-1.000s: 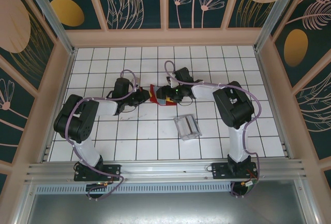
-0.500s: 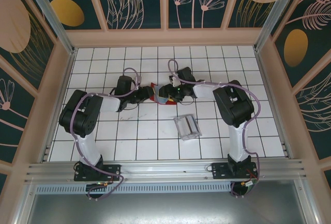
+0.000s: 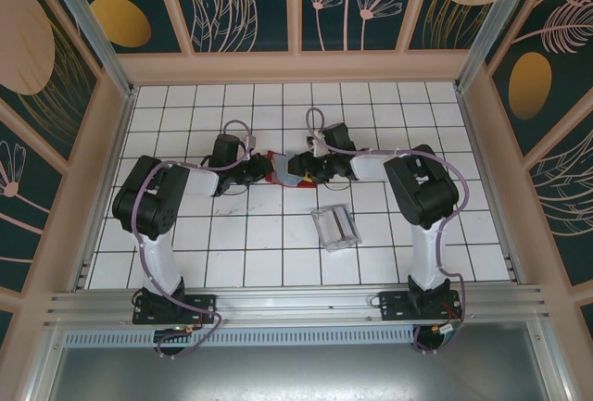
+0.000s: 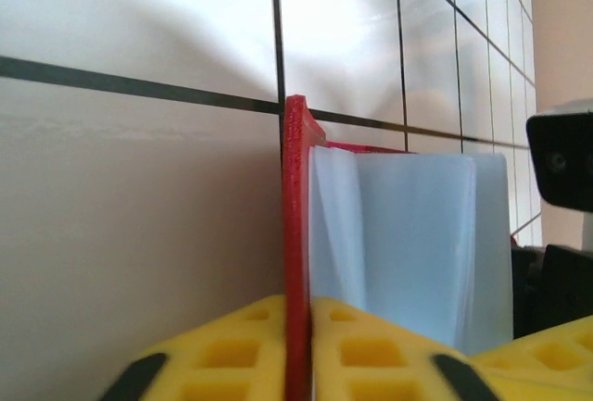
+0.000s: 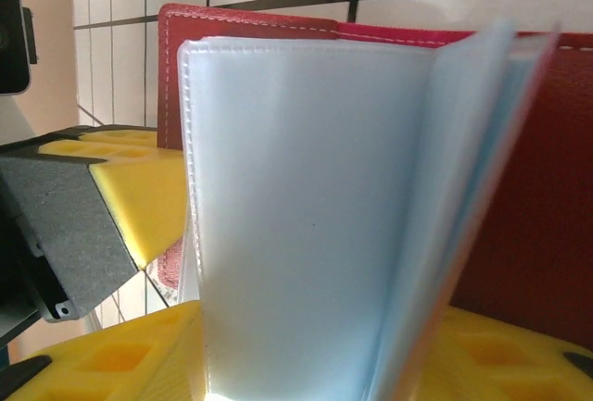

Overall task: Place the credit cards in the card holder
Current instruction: Open the card holder at the center of the table.

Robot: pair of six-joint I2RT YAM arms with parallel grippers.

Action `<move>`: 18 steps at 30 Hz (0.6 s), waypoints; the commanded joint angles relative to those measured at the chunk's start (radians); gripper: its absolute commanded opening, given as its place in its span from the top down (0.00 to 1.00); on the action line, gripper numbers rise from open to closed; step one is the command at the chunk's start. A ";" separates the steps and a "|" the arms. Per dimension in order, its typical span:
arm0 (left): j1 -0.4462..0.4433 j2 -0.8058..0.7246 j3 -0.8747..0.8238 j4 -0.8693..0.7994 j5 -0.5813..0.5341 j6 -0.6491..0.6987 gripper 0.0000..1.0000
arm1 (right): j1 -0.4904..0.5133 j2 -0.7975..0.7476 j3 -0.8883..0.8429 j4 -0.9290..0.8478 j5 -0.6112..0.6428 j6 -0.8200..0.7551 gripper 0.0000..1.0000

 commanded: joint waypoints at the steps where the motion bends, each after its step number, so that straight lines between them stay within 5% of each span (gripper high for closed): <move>1: 0.002 0.008 0.002 -0.018 0.015 0.019 0.97 | -0.018 -0.028 -0.056 -0.045 0.103 -0.052 0.44; 7: 0.002 0.005 -0.028 0.025 0.033 -0.023 1.00 | -0.003 -0.146 -0.170 0.123 0.102 -0.095 0.33; 14: 0.002 -0.001 -0.058 0.153 0.137 -0.262 1.00 | 0.118 -0.297 -0.227 0.080 0.463 -0.234 0.24; 18: 0.002 -0.037 -0.079 0.167 0.107 -0.289 1.00 | 0.148 -0.337 -0.260 0.103 0.517 -0.253 0.25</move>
